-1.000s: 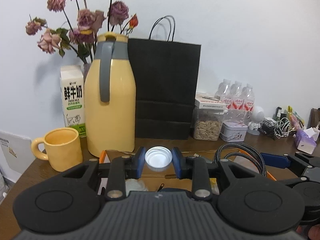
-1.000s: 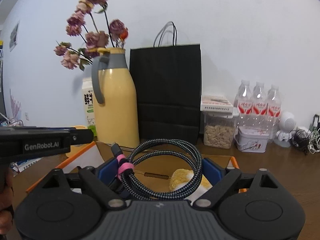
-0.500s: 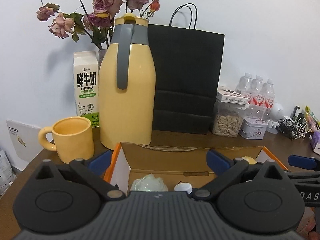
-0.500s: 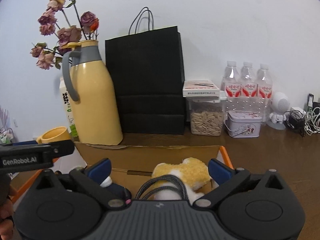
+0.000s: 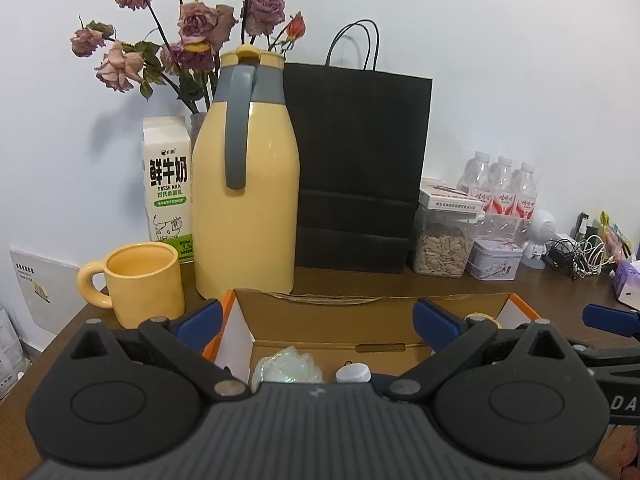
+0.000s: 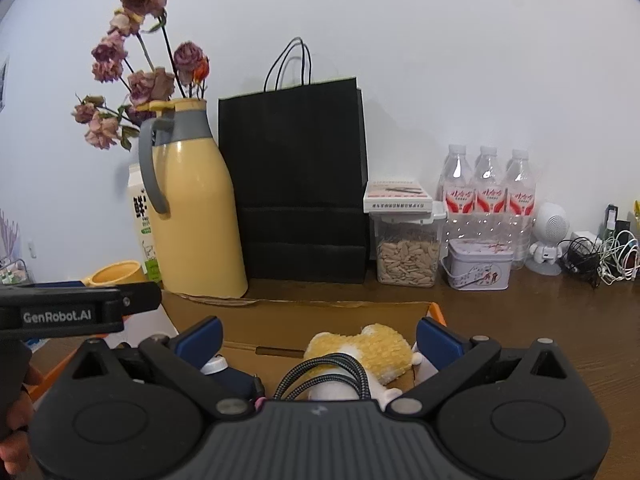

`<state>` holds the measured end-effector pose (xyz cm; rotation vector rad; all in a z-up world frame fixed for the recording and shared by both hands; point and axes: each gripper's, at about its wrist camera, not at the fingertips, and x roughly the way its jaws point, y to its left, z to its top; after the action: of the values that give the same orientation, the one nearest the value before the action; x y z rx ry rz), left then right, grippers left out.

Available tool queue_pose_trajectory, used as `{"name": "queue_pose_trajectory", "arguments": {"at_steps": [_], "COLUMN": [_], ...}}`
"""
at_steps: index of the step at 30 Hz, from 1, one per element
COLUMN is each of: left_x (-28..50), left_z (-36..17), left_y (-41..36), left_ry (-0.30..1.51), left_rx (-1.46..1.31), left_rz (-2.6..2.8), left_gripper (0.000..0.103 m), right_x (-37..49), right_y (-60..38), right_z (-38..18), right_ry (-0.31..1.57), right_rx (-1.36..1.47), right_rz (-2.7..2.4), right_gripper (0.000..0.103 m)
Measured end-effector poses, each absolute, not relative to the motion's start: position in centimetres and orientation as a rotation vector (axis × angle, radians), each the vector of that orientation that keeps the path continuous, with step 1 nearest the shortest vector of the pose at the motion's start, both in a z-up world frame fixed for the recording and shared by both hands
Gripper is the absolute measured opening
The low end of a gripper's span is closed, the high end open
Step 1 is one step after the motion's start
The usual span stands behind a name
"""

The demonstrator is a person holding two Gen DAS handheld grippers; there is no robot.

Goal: Organize objects
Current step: 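Move the left gripper to the purple pouch while the right approaches the charger cable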

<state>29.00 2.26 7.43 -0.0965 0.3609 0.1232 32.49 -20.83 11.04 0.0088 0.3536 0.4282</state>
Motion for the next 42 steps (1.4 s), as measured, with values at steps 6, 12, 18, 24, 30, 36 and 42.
{"name": "queue_pose_trajectory", "arguments": {"at_steps": [6, 12, 18, 24, 30, 36, 42], "left_x": [26.8, 24.0, 21.5, 19.2, 17.3, 15.3, 14.6], "left_z": [7.5, 8.0, 7.7, 6.6, 5.3, 4.6, 3.0], "left_y": [1.5, 1.4, 1.5, 2.2, 3.1, 3.6, 3.2], "left_ry": [0.337, 0.317, 0.356, 0.412, 0.462, 0.496, 0.581], "left_rx": [-0.081, -0.085, -0.079, -0.081, -0.092, -0.091, -0.080], "left_rz": [0.113, 0.100, 0.075, 0.083, 0.111, 0.112, 0.074], "left_gripper": [0.103, 0.103, 0.103, 0.103, 0.103, 0.103, 0.103], "right_x": [29.9, 26.7, 23.7, 21.7, 19.9, 18.9, 18.5], "right_y": [-22.2, -23.3, -24.3, -24.8, -25.1, -25.0, -24.6], "right_z": [10.9, 11.1, 10.9, 9.1, 7.2, 6.3, 5.3], "right_ry": [0.320, 0.296, 0.305, 0.370, 0.429, 0.458, 0.480], "right_rx": [0.007, -0.008, -0.031, -0.038, -0.048, -0.063, -0.096], "right_rz": [0.431, 0.452, 0.482, 0.503, 0.515, 0.521, 0.508], "right_gripper": [0.103, 0.103, 0.103, 0.103, 0.103, 0.103, 0.103]}}
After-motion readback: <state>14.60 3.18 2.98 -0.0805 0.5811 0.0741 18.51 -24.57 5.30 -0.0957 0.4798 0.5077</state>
